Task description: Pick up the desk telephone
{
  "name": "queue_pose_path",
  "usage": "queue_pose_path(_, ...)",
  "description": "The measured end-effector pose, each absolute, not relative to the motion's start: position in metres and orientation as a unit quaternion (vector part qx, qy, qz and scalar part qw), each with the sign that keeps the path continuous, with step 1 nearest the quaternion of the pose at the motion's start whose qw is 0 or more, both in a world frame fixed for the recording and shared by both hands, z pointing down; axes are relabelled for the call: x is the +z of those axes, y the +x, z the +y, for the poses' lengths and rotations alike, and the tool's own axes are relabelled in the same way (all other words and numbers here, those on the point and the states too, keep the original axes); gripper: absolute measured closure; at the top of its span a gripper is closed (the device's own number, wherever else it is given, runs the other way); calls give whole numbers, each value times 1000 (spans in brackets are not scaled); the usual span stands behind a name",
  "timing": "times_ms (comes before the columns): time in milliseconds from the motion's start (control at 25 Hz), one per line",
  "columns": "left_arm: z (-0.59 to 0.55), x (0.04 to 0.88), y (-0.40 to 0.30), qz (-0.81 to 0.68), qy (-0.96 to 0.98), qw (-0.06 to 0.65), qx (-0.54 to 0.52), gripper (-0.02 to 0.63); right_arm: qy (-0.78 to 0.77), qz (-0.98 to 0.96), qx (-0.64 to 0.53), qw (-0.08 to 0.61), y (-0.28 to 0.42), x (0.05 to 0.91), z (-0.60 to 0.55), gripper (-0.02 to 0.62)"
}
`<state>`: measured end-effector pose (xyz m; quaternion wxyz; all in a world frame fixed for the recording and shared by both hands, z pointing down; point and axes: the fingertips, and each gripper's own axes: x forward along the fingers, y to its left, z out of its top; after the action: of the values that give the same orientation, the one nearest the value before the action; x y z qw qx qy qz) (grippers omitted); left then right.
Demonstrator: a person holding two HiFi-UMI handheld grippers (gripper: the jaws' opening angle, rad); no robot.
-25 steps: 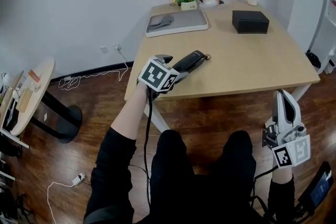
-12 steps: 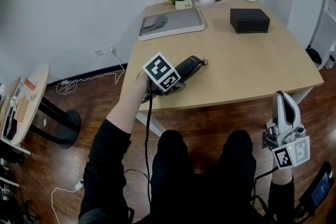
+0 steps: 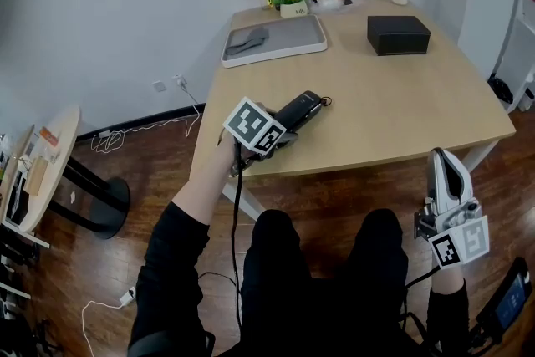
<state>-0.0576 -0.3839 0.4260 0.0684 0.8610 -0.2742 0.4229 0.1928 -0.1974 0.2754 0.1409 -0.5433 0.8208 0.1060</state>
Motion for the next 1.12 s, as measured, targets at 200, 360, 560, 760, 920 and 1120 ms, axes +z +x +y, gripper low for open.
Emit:
queue_pose_path(200, -381, 400, -66, -340, 884, 42, 319, 341, -545, 817, 115, 150, 201, 264, -192, 595)
queue_pose_path(360, -360, 351, -79, -389, 895, 5, 220, 341, -546, 816, 118, 152, 202, 259, -191, 595)
queue_pose_path(560, -323, 292, -100, -472, 874, -48, 101, 337, -547, 814, 124, 155, 204, 256, -190, 595)
queue_pose_path(760, -285, 262, -124, -531, 844, -73, 13, 337, -547, 813, 130, 154, 204, 251, -187, 595)
queue_pose_path(920, -270, 253, -136, -554, 827, -97, -3, 337, -548, 810, 136, 158, 205, 243, -186, 595)
queue_pose_path(1120, -263, 248, -139, -554, 825, -109, -24, 337, -550, 806, 149, 161, 201, 236, -180, 595)
